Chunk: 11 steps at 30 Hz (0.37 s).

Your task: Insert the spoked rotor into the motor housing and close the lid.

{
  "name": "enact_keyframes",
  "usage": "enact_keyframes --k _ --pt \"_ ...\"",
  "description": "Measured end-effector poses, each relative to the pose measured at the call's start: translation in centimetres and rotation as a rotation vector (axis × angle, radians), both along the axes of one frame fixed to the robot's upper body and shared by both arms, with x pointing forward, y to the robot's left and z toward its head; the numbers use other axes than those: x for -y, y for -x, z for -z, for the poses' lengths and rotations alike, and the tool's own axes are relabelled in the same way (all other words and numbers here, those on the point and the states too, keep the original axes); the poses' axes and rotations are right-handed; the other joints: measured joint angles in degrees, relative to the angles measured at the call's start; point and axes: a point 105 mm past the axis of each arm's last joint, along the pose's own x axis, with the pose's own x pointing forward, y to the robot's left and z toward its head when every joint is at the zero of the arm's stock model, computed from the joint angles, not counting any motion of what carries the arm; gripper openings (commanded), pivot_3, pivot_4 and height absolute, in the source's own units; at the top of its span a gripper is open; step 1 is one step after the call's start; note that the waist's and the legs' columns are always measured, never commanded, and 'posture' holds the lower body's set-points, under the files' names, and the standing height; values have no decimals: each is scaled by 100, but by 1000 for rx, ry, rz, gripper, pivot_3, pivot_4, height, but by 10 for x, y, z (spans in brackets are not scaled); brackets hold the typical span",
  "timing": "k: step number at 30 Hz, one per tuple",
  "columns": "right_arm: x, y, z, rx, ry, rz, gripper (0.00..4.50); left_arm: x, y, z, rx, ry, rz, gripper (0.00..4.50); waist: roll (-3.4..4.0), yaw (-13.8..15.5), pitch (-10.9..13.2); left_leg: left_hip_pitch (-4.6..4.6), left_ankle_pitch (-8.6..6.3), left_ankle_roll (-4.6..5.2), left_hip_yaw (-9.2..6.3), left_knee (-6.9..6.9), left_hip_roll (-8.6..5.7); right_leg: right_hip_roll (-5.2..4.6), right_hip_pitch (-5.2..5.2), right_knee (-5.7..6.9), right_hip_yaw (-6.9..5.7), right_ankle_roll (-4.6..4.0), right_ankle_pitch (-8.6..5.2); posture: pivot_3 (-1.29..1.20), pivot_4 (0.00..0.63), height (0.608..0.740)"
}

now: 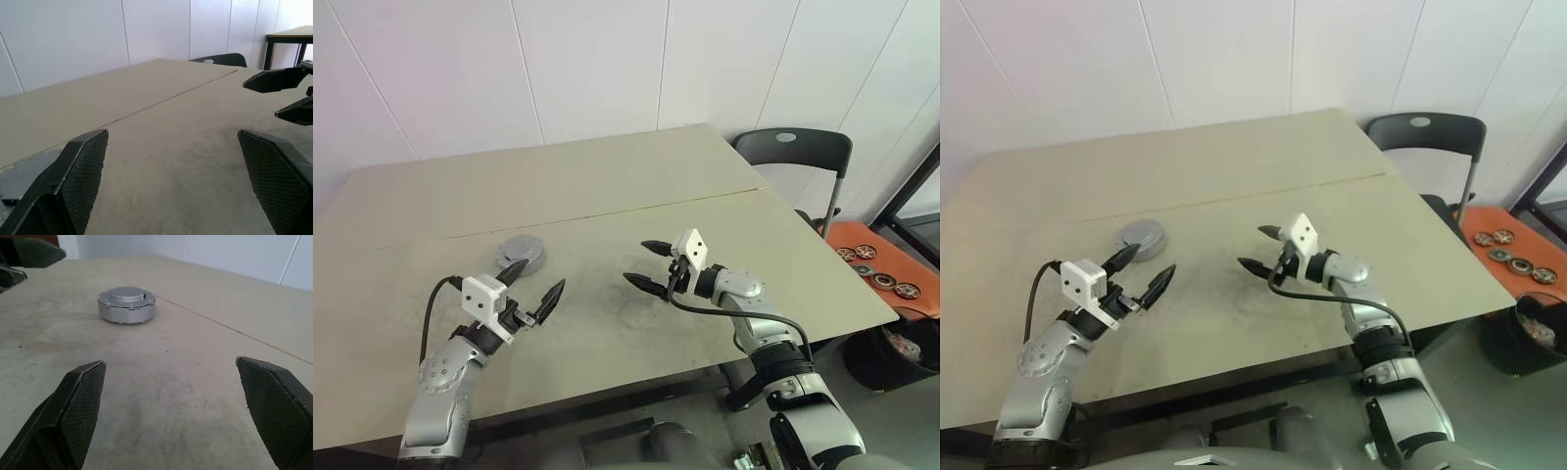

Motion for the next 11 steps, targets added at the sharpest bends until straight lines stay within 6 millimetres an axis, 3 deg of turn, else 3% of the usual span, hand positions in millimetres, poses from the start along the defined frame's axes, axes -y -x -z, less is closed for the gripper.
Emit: enact_keyframes --k 11 --pt "-2 -4 -4 14 10 -9 4459 0 1 2 -4 -14 -2 4500 0 0 0 1 0 0 0 2 0 0 1 3 0 1 1 0 0 740"
